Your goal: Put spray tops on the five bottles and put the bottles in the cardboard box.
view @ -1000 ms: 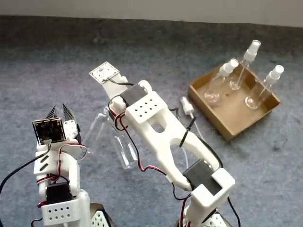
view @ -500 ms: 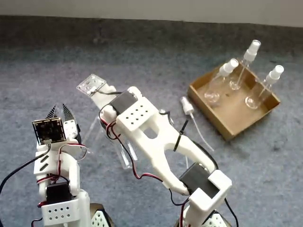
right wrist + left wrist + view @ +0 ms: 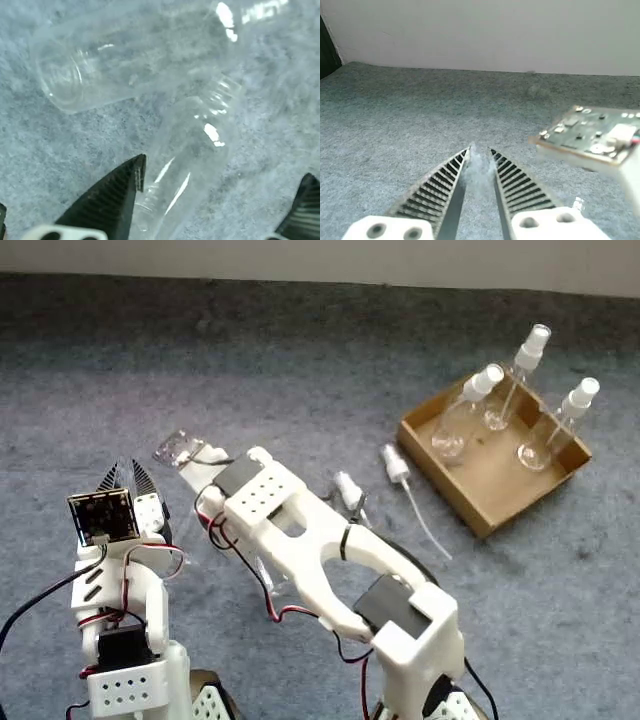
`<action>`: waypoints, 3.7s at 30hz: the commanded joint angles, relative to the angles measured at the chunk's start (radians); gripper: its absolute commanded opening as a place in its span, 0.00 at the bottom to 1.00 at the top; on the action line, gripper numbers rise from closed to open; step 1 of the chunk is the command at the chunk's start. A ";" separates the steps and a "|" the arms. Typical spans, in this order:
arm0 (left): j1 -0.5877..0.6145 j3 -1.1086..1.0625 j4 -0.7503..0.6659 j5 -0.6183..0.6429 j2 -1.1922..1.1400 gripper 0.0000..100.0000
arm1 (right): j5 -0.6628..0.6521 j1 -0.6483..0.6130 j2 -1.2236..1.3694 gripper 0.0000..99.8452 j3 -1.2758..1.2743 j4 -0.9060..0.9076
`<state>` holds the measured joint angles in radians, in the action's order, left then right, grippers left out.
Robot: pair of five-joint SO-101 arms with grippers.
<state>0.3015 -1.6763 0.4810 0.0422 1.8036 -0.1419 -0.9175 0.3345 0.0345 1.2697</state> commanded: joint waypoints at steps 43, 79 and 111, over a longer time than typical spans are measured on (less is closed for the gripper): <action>-0.041 -0.018 -0.020 -0.005 0.007 0.00 | -0.195 0.295 -0.854 0.10 -0.096 0.369; -0.101 -0.018 -0.020 -0.006 0.007 0.00 | -0.196 0.288 -0.900 0.10 -0.987 -0.298; -0.099 -0.018 -0.020 -0.006 0.007 0.00 | -0.196 0.255 -0.725 0.29 -0.963 -0.565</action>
<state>0.2171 -1.6763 0.4810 0.0422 1.8036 -0.3276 -0.6536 -0.3882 -0.9828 0.7296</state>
